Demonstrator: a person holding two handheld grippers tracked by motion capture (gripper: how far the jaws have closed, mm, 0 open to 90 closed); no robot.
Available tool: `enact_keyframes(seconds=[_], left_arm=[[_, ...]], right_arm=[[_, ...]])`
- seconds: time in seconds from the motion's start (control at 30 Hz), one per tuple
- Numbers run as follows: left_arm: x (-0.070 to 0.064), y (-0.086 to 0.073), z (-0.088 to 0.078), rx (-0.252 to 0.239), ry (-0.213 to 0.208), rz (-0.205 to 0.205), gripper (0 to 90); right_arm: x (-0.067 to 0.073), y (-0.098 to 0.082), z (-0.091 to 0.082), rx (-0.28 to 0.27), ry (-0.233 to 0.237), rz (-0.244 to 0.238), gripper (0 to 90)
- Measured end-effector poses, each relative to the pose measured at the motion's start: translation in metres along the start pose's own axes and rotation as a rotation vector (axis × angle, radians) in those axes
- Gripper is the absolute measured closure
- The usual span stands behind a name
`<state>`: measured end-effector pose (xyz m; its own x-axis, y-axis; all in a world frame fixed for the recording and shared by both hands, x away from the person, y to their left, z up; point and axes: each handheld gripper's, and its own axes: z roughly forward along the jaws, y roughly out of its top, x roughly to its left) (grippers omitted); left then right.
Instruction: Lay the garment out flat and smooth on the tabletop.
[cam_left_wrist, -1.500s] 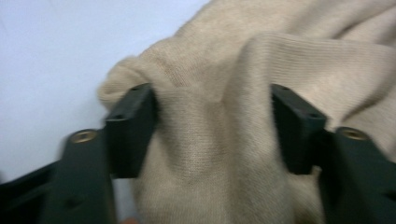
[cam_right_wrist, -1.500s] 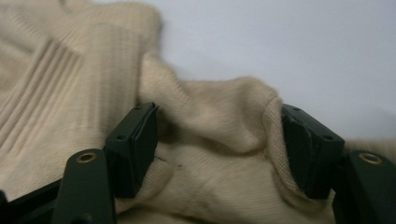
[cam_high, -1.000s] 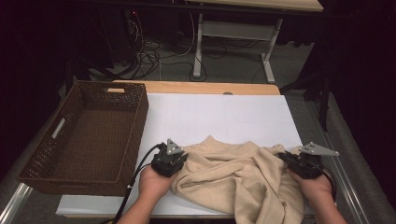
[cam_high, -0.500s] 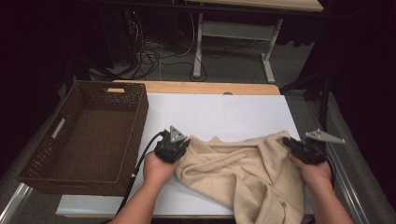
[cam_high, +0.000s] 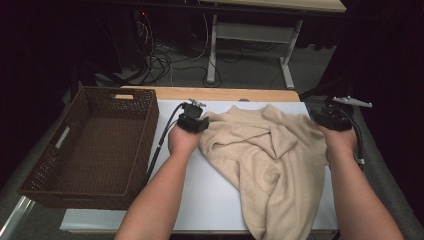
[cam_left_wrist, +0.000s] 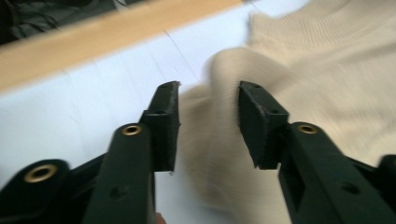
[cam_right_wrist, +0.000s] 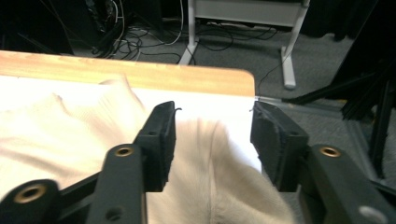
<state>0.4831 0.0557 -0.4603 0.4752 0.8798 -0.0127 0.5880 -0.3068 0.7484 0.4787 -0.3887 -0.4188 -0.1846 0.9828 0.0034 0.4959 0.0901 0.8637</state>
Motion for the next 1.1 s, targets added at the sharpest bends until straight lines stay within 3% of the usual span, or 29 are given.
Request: enact_keyframes(seconds=[0.03,0.17,0.3,0.4,0.5,0.57,0.7,0.73,0.8,0.9,0.97,1.1], left_arm=[[-0.007,-0.007,-0.004,0.013,-0.027,-0.031,52.5],[-0.034,-0.035,-0.026,-0.022,-0.113,0.011,46.3],[-0.065,-0.065,-0.049,-0.014,-0.204,0.072,44.0],[-0.082,-0.082,-0.057,-0.01,-0.25,0.079,43.8],[-0.092,-0.093,-0.052,0.028,-0.286,0.077,43.8],[-0.102,-0.097,-0.045,0.056,-0.308,0.104,42.1],[-0.116,-0.096,-0.033,0.075,-0.363,0.104,37.9],[-0.12,-0.097,-0.029,0.095,-0.369,0.116,36.2],[-0.127,-0.098,-0.027,0.081,-0.353,0.14,36.3],[-0.136,-0.096,-0.023,0.071,-0.341,0.155,43.3],[-0.141,-0.095,-0.02,0.063,-0.323,0.193,53.3],[-0.137,-0.093,-0.019,0.049,-0.343,0.187,81.2]], right_arm=[[0.0,0.0,0.0,0.0,0.0,0.0,49.4],[0.001,-0.021,-0.021,-0.001,0.015,-0.013,49.2],[0.006,-0.048,-0.048,-0.011,0.042,-0.018,49.2],[0.008,-0.069,-0.067,-0.02,0.068,0.002,49.2],[0.012,-0.09,-0.083,-0.01,0.088,0.001,49.4],[0.013,-0.102,-0.094,-0.008,0.097,-0.008,49.7],[0.021,-0.125,-0.117,0.011,0.101,-0.041,49.8],[0.024,-0.131,-0.121,0.022,0.106,-0.047,49.7],[0.027,-0.137,-0.124,0.032,0.105,-0.056,49.8],[0.038,-0.155,-0.133,0.062,0.115,-0.071,49.8],[0.042,-0.162,-0.139,0.068,0.113,-0.083,49.7],[0.049,-0.178,-0.154,0.087,0.131,-0.096,49.8]])
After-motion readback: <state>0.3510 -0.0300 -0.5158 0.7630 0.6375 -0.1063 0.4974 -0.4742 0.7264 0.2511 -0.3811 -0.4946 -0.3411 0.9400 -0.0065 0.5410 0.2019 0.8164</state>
